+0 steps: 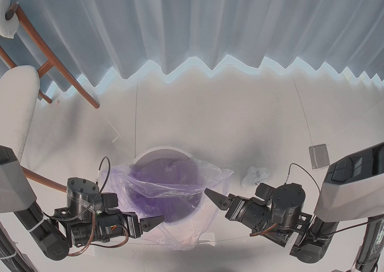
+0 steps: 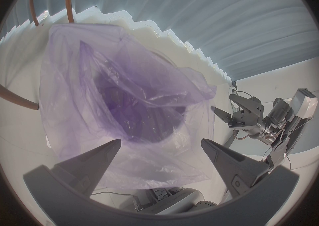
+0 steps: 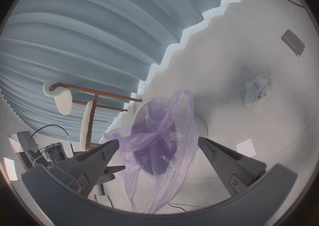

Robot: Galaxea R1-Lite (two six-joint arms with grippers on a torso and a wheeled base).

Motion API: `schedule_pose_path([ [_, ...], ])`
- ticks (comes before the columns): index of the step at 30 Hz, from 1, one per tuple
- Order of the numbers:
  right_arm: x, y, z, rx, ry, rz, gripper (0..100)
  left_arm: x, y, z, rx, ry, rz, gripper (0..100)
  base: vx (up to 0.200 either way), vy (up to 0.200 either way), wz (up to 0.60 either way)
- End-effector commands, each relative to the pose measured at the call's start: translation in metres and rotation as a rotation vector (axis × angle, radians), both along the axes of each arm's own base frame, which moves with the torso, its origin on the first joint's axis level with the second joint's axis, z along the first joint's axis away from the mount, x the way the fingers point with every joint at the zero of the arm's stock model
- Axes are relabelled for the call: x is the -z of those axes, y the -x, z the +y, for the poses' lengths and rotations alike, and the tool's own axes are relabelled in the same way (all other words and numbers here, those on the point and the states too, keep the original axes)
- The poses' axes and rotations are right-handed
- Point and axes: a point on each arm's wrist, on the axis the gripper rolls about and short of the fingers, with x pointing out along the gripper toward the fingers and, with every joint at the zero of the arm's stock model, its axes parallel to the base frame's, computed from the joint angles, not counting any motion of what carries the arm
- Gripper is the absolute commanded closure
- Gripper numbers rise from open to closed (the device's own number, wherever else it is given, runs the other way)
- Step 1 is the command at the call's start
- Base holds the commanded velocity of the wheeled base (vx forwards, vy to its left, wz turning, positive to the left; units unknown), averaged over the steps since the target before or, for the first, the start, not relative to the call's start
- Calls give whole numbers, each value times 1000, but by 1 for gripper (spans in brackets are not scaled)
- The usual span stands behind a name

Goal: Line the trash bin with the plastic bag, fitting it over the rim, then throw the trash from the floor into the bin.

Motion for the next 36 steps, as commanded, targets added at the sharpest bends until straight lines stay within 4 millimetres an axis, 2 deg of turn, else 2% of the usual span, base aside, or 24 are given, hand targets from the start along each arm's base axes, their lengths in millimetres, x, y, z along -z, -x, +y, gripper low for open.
schedule_pose_path([
  [1, -2, 0, 1, -2, -12, -12, 0, 2, -1, 0, -2, -4, 6, 0, 200, 0, 0],
  [5, -1, 0, 1, -2, -11, -11, 0, 2, -3, -2, 1, 0, -1, 0, 200, 0, 0],
  [12, 0, 1, 1, -4, -9, -9, 0, 5, -13, -8, -1, 66, -104, 0, 0, 0, 0],
  [15, -1, 0, 1, -4, -10, -10, 0, -1, -13, -9, -15, 131, -162, 0, 0, 0, 0],
  [20, -1, 0, 1, -4, -10, -10, 0, 1, -17, -11, -43, 165, -177, 0, 0, 0, 0],
  [25, 0, 0, 1, -4, -9, -9, 0, 4, -30, -10, -119, 149, -208, 0, 0, 0, 0],
  [32, 0, -1, 2, -6, -5, -16, 0, -3, -48, 2, -212, 172, -269, 0, 0, 0, 0],
  [36, 0, 0, 2, -6, -2, -16, 0, -13, -60, 7, -271, 256, -282, 0, 0, 0, 0],
])
